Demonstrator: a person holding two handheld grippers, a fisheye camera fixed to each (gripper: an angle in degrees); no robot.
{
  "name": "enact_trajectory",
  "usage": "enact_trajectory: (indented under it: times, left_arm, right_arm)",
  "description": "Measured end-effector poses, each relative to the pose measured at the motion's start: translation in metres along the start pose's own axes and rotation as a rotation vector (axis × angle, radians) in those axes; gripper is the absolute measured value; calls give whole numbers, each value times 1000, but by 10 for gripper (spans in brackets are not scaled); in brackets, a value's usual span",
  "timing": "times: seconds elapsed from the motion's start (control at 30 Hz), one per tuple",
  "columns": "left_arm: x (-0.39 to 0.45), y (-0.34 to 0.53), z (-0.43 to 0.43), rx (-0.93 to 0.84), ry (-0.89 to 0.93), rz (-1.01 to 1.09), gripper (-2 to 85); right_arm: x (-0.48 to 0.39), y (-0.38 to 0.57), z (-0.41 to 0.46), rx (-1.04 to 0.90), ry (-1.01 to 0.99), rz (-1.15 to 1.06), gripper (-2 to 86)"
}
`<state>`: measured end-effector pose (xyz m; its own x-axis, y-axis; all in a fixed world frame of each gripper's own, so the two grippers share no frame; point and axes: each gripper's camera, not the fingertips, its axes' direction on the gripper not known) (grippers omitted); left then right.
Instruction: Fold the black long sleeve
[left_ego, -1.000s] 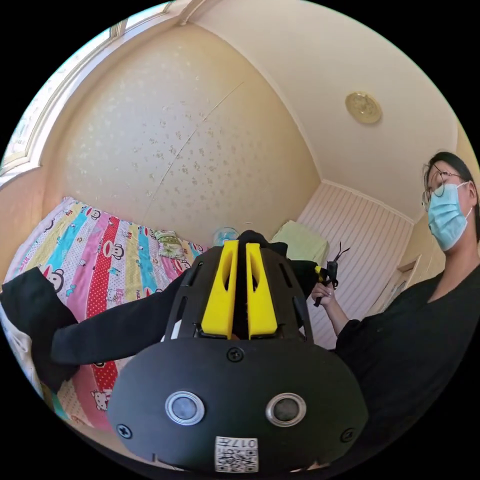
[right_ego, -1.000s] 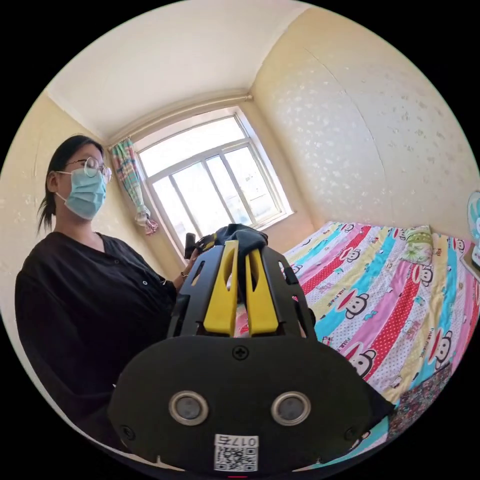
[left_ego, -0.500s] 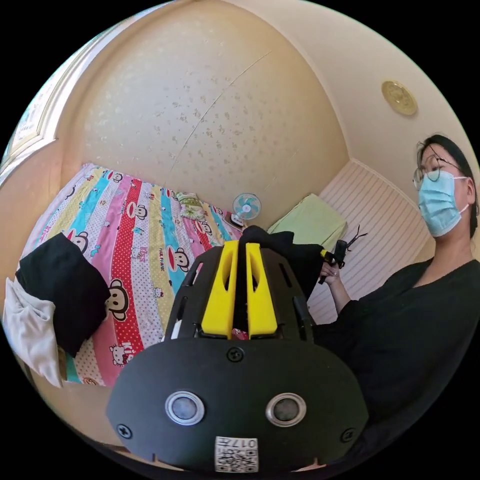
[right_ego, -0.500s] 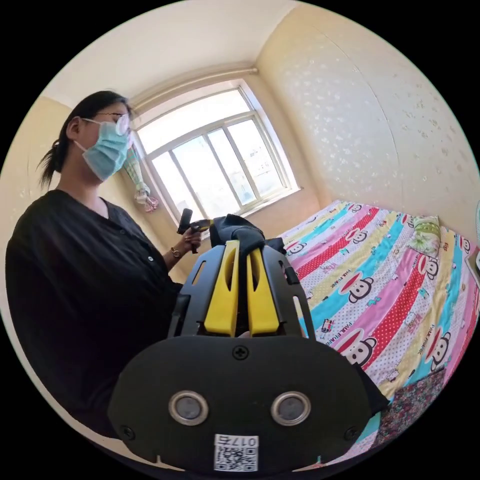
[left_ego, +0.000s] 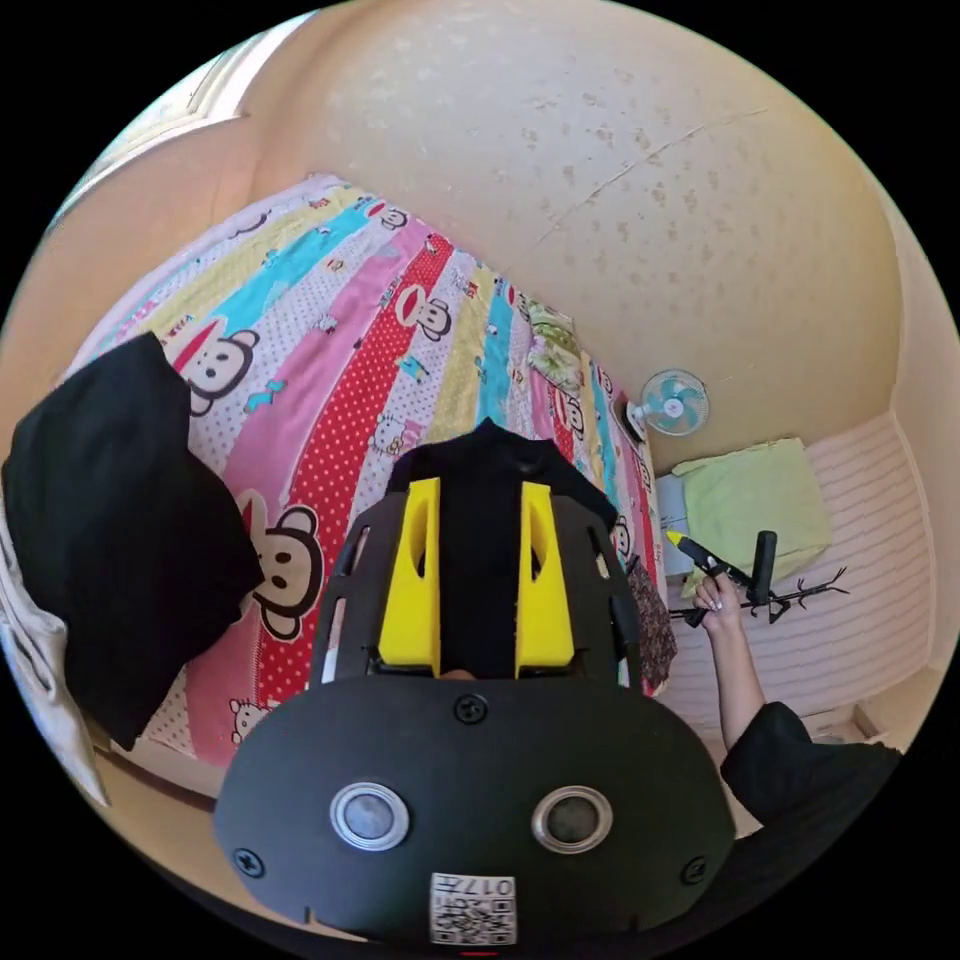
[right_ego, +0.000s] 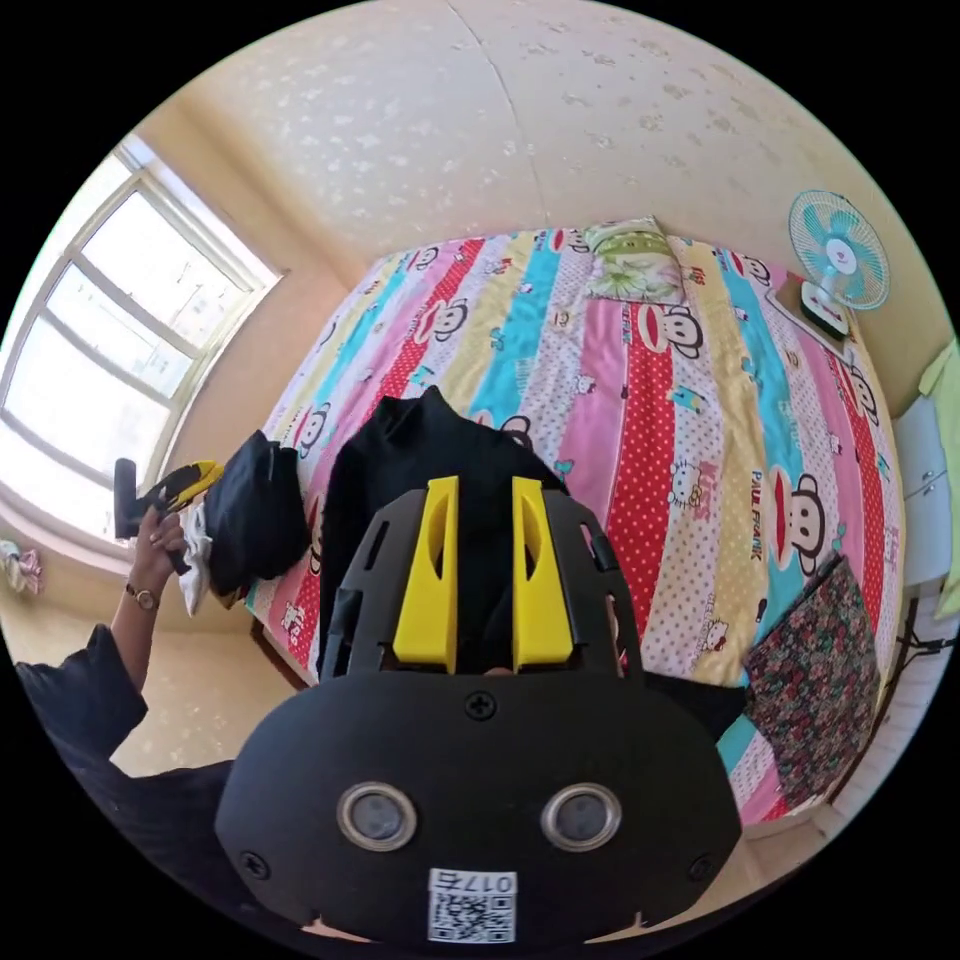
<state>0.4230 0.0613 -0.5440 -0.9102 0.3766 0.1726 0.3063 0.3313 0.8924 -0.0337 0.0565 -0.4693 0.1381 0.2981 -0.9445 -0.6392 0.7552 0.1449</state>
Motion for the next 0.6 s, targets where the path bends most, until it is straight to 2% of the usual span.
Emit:
enact_trajectory:
  times: [0.03,0.1,0.17,0.3,0.33,0.4,0.53,0.6]
  left_arm:
    - [-6,13,12,-43,-20,-8,121]
    - [-29,78,60,-242,-194,-56,130]
    - [-46,130,89,-366,-286,-104,142]
    - [-64,232,137,-595,-205,-179,120]
    - [-61,240,135,-578,-212,-165,107]
    - [-59,248,118,-601,-206,-147,40]
    - [-83,215,29,-539,-241,-144,30]
    - [-116,192,-62,-375,-357,-186,33]
  right_arm:
    - [7,11,25,-62,47,19,99]
    - [22,34,66,-185,133,55,106]
    - [41,60,102,-294,190,108,111]
    - [83,109,172,-546,215,215,119]
    - [90,121,195,-667,166,203,116]
    - [91,126,208,-766,180,60,98]
    - [126,79,144,-696,224,29,42]
    - [151,61,102,-617,347,15,38]
